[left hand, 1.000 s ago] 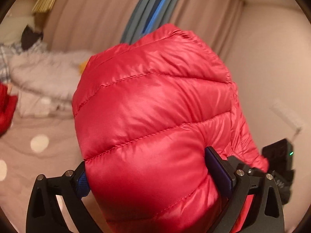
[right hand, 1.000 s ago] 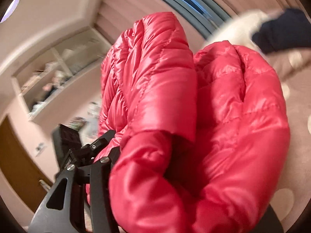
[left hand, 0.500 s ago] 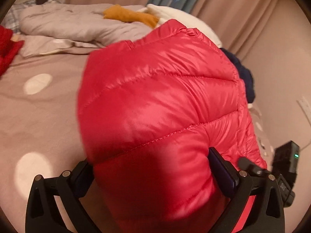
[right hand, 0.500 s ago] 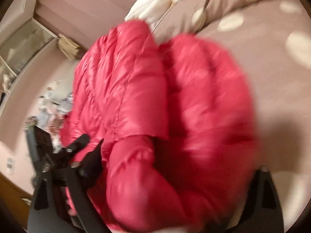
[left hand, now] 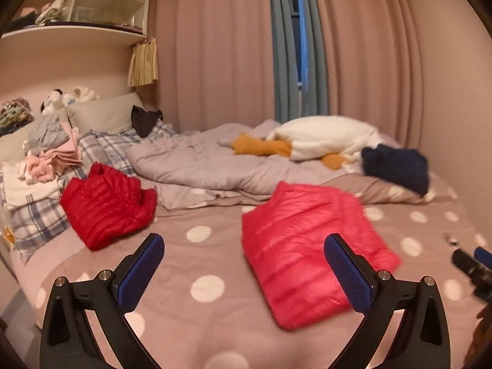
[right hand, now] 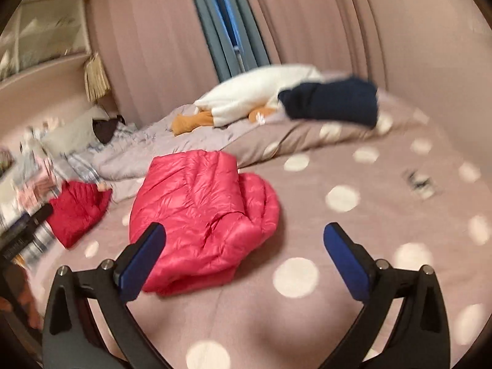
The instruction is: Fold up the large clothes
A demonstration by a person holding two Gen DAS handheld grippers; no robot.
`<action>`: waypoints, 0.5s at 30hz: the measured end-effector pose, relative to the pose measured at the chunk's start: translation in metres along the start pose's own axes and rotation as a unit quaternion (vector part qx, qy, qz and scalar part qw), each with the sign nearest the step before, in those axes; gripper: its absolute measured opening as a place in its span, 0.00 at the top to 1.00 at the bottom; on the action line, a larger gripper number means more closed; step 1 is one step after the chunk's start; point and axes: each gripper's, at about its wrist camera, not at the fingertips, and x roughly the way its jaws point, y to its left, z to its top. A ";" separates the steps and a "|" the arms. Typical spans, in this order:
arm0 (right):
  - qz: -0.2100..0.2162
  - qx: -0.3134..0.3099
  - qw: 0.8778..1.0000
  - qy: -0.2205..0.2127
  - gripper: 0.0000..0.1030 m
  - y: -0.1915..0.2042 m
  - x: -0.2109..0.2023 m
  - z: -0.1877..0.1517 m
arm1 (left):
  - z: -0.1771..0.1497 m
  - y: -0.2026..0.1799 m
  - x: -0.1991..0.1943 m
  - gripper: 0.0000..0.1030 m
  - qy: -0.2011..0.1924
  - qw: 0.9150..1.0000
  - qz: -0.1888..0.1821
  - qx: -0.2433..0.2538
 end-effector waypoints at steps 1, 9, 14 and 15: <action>-0.009 -0.017 1.000 -0.006 0.00 0.007 -0.011 -0.001 | 0.000 -0.002 -0.012 0.00 -0.011 1.000 -0.007 0.001; -0.050 -0.063 0.995 -0.064 0.00 0.031 -0.108 -0.008 | -0.008 -0.010 -0.051 0.00 -0.020 0.999 -0.034 -0.010; -0.059 -0.074 0.993 -0.066 0.00 0.037 -0.128 -0.009 | -0.008 -0.012 -0.065 0.00 -0.012 0.997 -0.068 -0.019; -0.062 -0.075 0.993 -0.068 0.00 0.038 -0.132 -0.009 | -0.008 -0.012 -0.067 0.00 -0.014 0.997 -0.067 -0.020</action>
